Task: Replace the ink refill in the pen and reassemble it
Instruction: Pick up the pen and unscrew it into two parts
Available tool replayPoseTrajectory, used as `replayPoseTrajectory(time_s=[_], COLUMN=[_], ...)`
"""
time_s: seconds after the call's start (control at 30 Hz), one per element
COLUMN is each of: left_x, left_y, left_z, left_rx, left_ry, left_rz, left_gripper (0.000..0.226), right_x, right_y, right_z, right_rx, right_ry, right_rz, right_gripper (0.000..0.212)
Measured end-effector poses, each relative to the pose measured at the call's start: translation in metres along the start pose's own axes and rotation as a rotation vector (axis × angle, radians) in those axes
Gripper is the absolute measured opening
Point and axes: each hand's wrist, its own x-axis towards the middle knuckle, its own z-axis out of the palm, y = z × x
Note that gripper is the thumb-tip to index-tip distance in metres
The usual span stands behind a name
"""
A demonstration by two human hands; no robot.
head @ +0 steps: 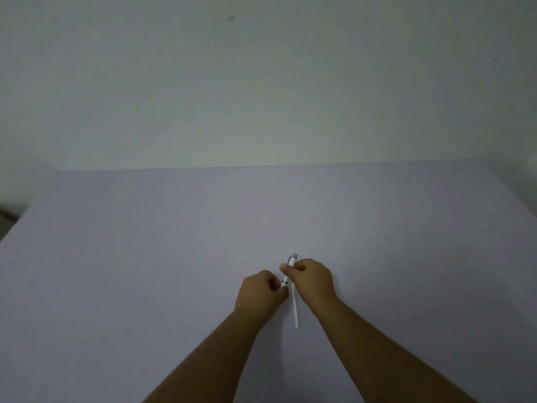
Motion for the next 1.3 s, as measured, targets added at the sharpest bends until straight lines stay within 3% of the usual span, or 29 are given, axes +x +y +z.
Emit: replayPoseTrajectory(time_s=[0.2,0.37,0.4,0.5,0.57,0.7,1.13,1.23,1.3], left_x=[-0.004,-0.006,-0.007,-0.007,-0.006,-0.005,-0.012,-0.013,-0.015], left_y=[0.005,0.003,0.000,-0.007,-0.008,-0.008,-0.007,-0.003,0.000], left_z=[-0.017,-0.024,-0.023,-0.022,-0.021,-0.021,-0.020,-0.023,-0.026], left_rx=[-0.001,-0.093,-0.151,-0.251,-0.261,-0.312,-0.143,-0.104,-0.099], left_ry=[-0.136,-0.310,-0.310,-0.261,-0.234,-0.213,-0.184,-0.173,-0.167], left_rz=[0.050,-0.026,-0.061,-0.109,-0.105,-0.112,-0.013,0.029,0.051], left_gripper=[0.027,0.021,0.021,0.022,0.019,0.015,0.023,0.021,0.020], right_x=[-0.001,0.012,0.015,0.014,0.008,0.003,-0.004,-0.011,-0.015], right_y=[-0.016,-0.015,-0.012,0.001,0.014,0.032,0.027,0.007,-0.002], right_z=[-0.005,-0.018,-0.024,-0.028,-0.020,-0.010,-0.009,-0.012,-0.012], right_rx=[0.162,0.463,0.406,-0.123,-0.268,-0.275,-0.130,0.149,0.200], right_ry=[-0.057,0.057,0.033,-0.074,-0.071,0.012,0.105,-0.018,-0.125], right_rz=[0.022,0.205,0.200,0.101,0.056,0.063,0.042,0.047,0.030], right_gripper=[0.026,0.034,0.034,0.028,0.019,0.019,0.028,0.041,0.041])
